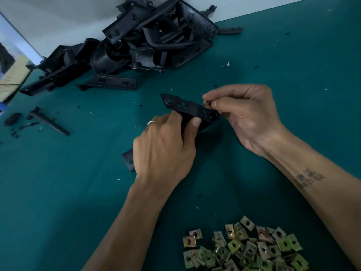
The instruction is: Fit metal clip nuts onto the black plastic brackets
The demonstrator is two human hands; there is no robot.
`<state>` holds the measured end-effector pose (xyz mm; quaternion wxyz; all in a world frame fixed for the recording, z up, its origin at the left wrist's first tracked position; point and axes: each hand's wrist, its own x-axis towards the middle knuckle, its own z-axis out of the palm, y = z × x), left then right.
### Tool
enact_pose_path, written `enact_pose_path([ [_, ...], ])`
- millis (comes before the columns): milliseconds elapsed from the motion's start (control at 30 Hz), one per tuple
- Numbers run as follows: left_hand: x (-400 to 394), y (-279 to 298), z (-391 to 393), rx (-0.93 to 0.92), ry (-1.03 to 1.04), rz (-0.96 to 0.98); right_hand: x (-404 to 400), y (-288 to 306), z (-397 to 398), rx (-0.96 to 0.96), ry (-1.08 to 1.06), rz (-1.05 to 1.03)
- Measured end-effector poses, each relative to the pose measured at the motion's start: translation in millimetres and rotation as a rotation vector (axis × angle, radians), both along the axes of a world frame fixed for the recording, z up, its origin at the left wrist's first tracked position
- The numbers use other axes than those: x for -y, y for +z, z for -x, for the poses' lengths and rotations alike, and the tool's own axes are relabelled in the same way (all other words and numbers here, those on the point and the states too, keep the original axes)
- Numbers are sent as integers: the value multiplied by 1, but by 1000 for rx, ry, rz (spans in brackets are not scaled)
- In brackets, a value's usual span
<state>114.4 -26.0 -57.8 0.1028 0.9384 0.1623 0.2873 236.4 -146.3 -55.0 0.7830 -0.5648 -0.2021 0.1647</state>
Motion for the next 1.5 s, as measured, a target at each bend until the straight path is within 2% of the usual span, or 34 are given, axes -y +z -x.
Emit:
enact_pose_path([
  [533, 1, 0, 1, 24, -4, -5, -1, 7, 5, -36, 15, 77],
  [767, 0, 1, 1, 28, -6, 3, -7, 5, 11, -70, -100, 26],
  [1100, -1, 0, 2, 18, -2, 18, -5, 3, 11, 41, -54, 126],
  [1233, -3, 0, 2, 26, -21, 13, -1, 6, 7, 26, 60, 135],
  [1500, -3, 3, 2, 41, 11, 105, -8, 1, 16, -106, 15, -70],
])
